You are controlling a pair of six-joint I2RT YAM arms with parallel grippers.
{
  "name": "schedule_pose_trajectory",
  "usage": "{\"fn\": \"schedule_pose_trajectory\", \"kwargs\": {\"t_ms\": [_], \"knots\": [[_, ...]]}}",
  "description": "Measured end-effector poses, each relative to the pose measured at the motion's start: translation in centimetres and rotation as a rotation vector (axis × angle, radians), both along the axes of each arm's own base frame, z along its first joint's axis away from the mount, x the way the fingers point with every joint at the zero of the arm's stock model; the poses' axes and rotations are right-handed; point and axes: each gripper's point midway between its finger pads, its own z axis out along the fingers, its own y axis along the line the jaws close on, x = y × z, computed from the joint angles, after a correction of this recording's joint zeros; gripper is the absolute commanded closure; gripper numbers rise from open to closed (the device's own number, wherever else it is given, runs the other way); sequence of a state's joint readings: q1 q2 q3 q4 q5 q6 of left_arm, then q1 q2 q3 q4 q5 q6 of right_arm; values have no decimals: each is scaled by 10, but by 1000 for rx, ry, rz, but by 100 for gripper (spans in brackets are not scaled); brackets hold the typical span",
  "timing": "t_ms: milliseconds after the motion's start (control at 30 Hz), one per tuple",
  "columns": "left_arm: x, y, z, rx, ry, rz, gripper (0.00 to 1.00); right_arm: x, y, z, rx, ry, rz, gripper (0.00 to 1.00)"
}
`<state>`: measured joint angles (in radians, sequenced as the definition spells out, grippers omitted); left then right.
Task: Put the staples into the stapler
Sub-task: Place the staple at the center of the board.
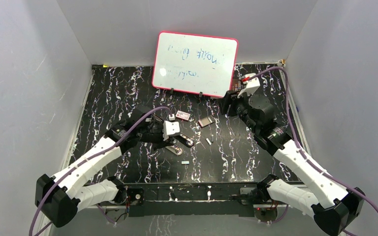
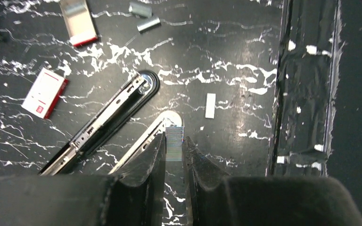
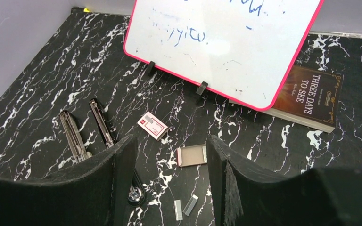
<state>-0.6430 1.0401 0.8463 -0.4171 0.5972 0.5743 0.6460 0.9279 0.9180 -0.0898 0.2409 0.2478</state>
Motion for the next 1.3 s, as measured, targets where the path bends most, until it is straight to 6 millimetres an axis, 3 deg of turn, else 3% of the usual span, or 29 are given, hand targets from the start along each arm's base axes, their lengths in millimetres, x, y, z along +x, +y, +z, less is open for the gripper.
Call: {"fn": "schedule_pose_trajectory", "kwargs": {"t_ms": [667, 1300], "knots": [[-30, 8, -104, 391, 113, -150, 100, 6, 7, -34, -56, 96, 6, 35], [-37, 5, -142, 510, 153, -188, 99, 5, 6, -37, -65, 109, 5, 35]]}}
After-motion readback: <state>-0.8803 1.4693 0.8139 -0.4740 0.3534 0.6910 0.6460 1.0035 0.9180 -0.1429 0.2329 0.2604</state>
